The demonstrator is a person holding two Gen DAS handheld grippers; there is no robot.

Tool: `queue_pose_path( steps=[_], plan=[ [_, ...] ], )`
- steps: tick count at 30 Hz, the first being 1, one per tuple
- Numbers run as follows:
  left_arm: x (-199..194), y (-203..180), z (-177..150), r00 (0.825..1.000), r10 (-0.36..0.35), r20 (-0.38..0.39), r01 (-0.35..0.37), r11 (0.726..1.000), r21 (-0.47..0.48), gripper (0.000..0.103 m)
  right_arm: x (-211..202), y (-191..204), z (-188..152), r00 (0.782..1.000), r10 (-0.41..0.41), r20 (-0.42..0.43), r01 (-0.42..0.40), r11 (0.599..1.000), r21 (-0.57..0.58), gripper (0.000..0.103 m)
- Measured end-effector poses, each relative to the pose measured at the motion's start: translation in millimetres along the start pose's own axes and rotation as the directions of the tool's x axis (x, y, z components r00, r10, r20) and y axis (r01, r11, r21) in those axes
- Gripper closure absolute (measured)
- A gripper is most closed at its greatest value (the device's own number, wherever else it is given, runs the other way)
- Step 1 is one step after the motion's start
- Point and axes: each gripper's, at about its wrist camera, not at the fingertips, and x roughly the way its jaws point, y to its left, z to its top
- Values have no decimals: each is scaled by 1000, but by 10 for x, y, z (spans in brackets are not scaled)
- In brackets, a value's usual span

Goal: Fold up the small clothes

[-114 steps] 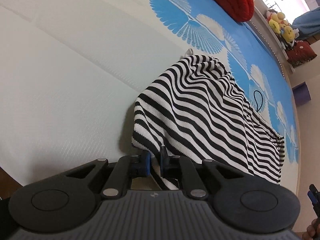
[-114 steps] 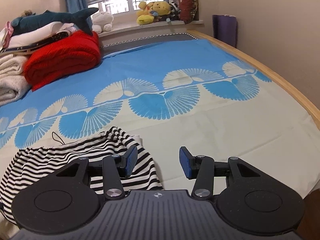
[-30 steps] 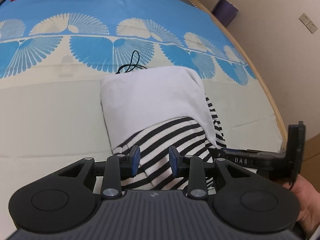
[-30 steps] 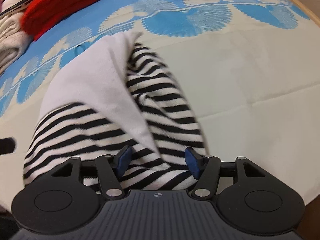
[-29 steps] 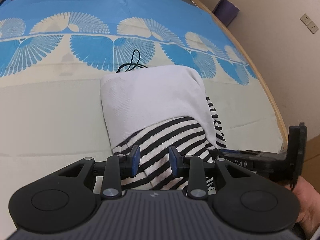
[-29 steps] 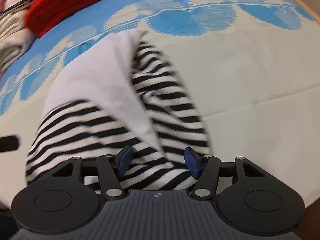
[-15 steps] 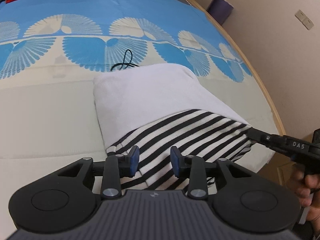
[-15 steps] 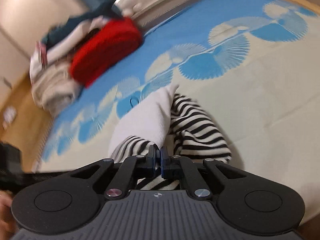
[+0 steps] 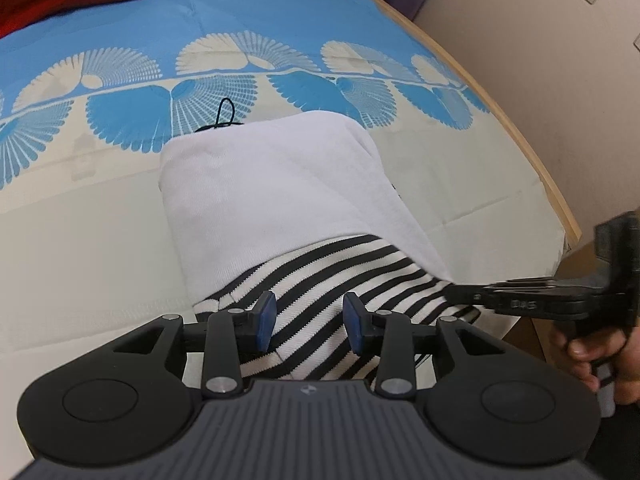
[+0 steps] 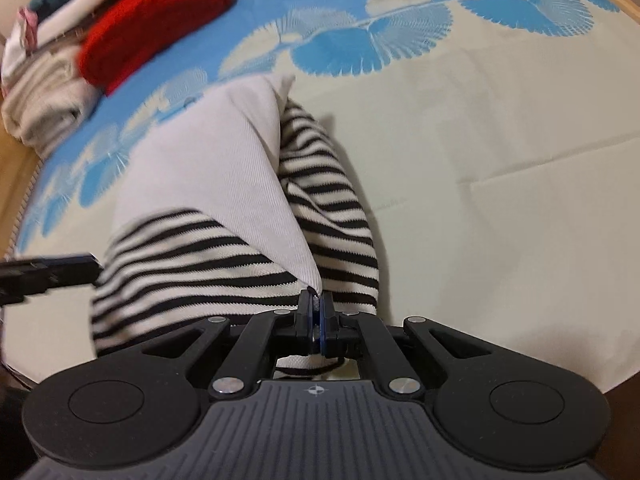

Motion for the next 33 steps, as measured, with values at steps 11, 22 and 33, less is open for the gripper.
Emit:
queue_pose_path(
  steps=[11,22,33],
  plan=[
    [59,22,-48,993,-74,-97,79,996,51,62,116,0,34,999,-31,-31,31,999,-14,101],
    [472,-276,-374,955,79,-287,31,933,358,57,182,-39,-92,984,-39,-174,26,997,-78,101],
    [-27,491,155,993,113,-35,-114,993,-21,47,-327,-75,286,959,30,282,-57,995,85,60]
  ],
)
